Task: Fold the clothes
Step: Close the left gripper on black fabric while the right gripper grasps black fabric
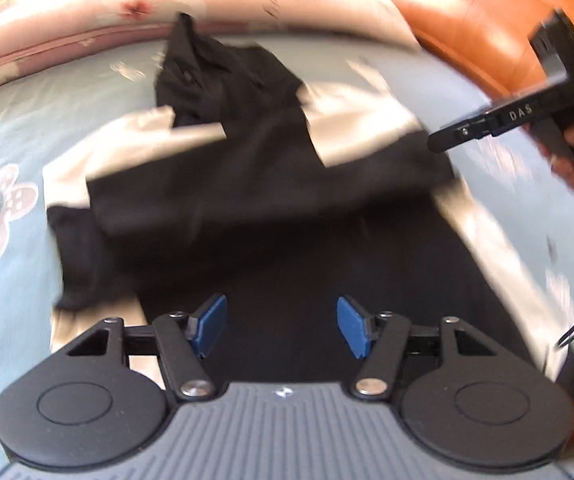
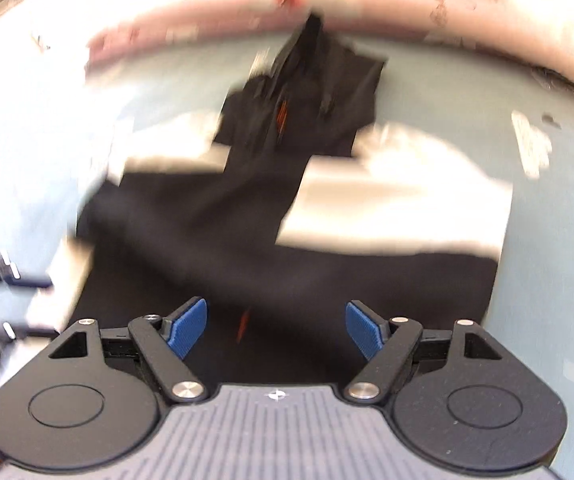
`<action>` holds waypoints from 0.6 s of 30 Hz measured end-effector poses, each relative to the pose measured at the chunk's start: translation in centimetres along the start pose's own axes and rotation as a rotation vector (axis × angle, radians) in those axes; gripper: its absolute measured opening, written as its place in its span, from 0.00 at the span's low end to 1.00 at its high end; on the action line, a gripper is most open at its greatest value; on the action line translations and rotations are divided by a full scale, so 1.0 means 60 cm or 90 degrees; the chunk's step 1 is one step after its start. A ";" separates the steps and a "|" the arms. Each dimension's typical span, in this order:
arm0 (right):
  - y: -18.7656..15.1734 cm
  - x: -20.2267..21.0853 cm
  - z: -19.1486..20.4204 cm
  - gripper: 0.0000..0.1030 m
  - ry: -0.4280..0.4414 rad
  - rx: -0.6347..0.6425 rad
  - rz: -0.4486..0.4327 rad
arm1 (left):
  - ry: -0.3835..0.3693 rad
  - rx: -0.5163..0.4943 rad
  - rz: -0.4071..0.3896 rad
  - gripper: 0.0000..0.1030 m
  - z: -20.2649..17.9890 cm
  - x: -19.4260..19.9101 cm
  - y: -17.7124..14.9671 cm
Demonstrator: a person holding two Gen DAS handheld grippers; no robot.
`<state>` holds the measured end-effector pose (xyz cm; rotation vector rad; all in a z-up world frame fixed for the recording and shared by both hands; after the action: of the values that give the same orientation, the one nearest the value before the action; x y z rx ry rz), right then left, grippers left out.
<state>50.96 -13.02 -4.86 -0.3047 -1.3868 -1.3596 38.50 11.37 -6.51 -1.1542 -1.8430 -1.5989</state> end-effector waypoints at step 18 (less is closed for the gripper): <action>0.311 -0.296 -0.237 0.60 0.123 -0.276 -0.050 | -0.068 0.311 -0.081 0.56 0.335 -0.274 0.352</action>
<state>79.11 -10.33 -13.07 -0.3950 -0.9456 -1.7052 68.56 25.25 -11.59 -0.9266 -2.2463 -1.0651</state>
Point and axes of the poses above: each gripper's, at about its wrist camera, not at the fingertips, and x roughly against the way its jaws point, z to its left, y to its top, the point moved 5 cm from there along -x, roughly the way its jaws point, and after that the axes turned 2 degrees about -y, right-handed, at the moved point
